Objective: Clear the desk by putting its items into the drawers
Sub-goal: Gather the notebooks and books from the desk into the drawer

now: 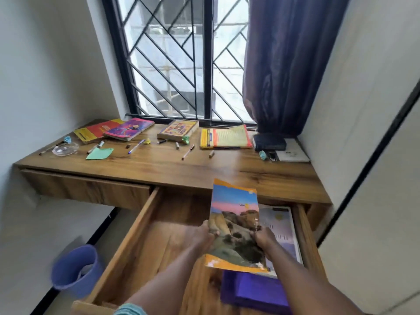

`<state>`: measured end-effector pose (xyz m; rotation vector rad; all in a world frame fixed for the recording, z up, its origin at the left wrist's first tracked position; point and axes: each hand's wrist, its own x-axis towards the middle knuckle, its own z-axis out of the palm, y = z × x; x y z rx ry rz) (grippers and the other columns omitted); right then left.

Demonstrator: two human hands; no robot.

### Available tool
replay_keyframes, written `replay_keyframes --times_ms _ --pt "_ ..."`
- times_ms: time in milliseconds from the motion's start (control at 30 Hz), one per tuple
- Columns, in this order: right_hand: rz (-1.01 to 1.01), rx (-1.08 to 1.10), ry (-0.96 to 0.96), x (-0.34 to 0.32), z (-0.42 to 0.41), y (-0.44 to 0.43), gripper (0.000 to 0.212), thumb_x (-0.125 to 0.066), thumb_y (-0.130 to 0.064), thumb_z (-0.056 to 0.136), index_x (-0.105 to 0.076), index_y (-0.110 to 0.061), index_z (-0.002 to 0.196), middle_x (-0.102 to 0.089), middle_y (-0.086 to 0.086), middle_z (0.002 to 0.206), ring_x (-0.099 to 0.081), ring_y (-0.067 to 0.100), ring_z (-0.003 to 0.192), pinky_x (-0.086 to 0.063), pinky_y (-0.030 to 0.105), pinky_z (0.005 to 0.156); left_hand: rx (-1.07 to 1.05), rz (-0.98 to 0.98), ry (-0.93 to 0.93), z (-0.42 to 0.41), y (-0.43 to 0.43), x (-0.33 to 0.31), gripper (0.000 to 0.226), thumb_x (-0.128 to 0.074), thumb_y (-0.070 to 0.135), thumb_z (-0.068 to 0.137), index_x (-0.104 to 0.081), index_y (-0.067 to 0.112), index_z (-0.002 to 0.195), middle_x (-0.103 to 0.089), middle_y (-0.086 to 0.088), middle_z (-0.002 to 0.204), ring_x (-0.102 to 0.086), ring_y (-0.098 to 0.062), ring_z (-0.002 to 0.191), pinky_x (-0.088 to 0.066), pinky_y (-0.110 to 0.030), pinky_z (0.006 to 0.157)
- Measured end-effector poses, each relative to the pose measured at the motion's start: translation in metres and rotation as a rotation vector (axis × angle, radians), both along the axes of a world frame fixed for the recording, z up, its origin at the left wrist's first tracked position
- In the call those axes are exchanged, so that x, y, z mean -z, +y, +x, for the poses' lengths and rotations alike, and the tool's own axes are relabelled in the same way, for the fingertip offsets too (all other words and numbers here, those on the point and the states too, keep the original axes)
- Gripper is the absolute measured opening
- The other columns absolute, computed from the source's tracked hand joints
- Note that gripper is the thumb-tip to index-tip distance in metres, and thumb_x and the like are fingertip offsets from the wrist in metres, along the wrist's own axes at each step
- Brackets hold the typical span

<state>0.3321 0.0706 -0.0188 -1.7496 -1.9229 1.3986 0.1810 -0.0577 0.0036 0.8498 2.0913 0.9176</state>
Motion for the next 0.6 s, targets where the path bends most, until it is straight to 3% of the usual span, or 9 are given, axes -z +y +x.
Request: replay_keyframes --times_ms 67,167,233,300,367,500,600 --pt "-0.012 0.055 -0.074 0.006 0.024 -0.002 0.041 -0.061 -0.013 0.088 -0.055 0.0 0.126 -0.059 0.023 0.125 -0.057 0.034 0.113 -0.047 0.03 0.081 0.076 -0.037 -0.033 0.018 0.01 0.019 0.028 -0.06 0.018 0.088 -0.052 0.013 0.115 -0.058 -0.005 0.111 -0.057 -0.014 0.099 -0.052 -0.033 0.09" --pt "-0.041 0.117 -0.177 0.006 0.054 -0.006 0.037 -0.055 -0.014 0.094 -0.052 0.005 0.126 -0.058 0.023 0.125 -0.057 0.034 0.113 -0.035 0.024 0.07 0.144 -0.139 -0.038 0.031 0.036 0.07 0.04 -0.068 0.026 0.081 -0.055 0.014 0.116 -0.062 -0.01 0.119 -0.061 -0.021 0.104 -0.053 -0.036 0.091" --pt "-0.062 0.156 -0.213 0.01 0.07 -0.002 0.031 -0.053 -0.014 0.095 -0.056 0.004 0.119 -0.062 0.019 0.108 -0.061 0.032 0.102 -0.035 0.024 0.065 0.185 -0.21 -0.06 0.043 0.051 0.086 0.043 -0.068 0.036 0.077 -0.057 0.015 0.113 -0.064 -0.012 0.116 -0.063 -0.021 0.1 -0.053 -0.036 0.09" --pt "-0.074 0.169 -0.239 0.01 0.082 0.0 0.028 -0.051 -0.012 0.096 -0.057 0.004 0.118 -0.056 0.013 0.092 -0.063 0.028 0.086 -0.034 0.025 0.055 0.244 -0.254 -0.043 0.062 0.055 0.061 0.04 -0.064 0.035 0.085 -0.057 0.009 0.114 -0.064 -0.011 0.115 -0.061 -0.018 0.096 -0.049 -0.027 0.084" --pt "-0.064 0.152 -0.273 0.012 0.086 0.005 0.026 -0.05 -0.011 0.096 -0.059 0.005 0.114 -0.054 0.012 0.088 -0.063 0.027 0.087 -0.033 0.023 0.049 0.262 -0.286 0.004 0.072 0.058 0.048 0.04 -0.06 0.033 0.09 -0.057 0.004 0.117 -0.063 -0.01 0.119 -0.061 -0.023 0.104 -0.048 -0.029 0.088" --pt "-0.005 0.195 -0.287 0.009 0.087 0.022 0.029 -0.049 -0.012 0.096 -0.057 0.005 0.118 -0.063 0.02 0.114 -0.062 0.032 0.105 -0.037 0.025 0.064 0.241 -0.315 0.055 0.078 0.081 0.047 0.041 -0.059 0.034 0.091 -0.057 0.006 0.121 -0.062 -0.012 0.123 -0.059 -0.028 0.112 -0.047 -0.031 0.091" --pt "0.067 0.148 -0.277 0.005 0.085 0.029 0.046 -0.056 -0.011 0.092 -0.039 0.002 0.132 -0.055 0.022 0.128 -0.057 0.035 0.113 -0.041 0.028 0.073 0.267 -0.34 0.141 0.077 0.098 0.05 0.042 -0.055 0.032 0.093 -0.054 0.007 0.126 -0.059 -0.012 0.128 -0.055 -0.027 0.118 -0.045 -0.03 0.094"
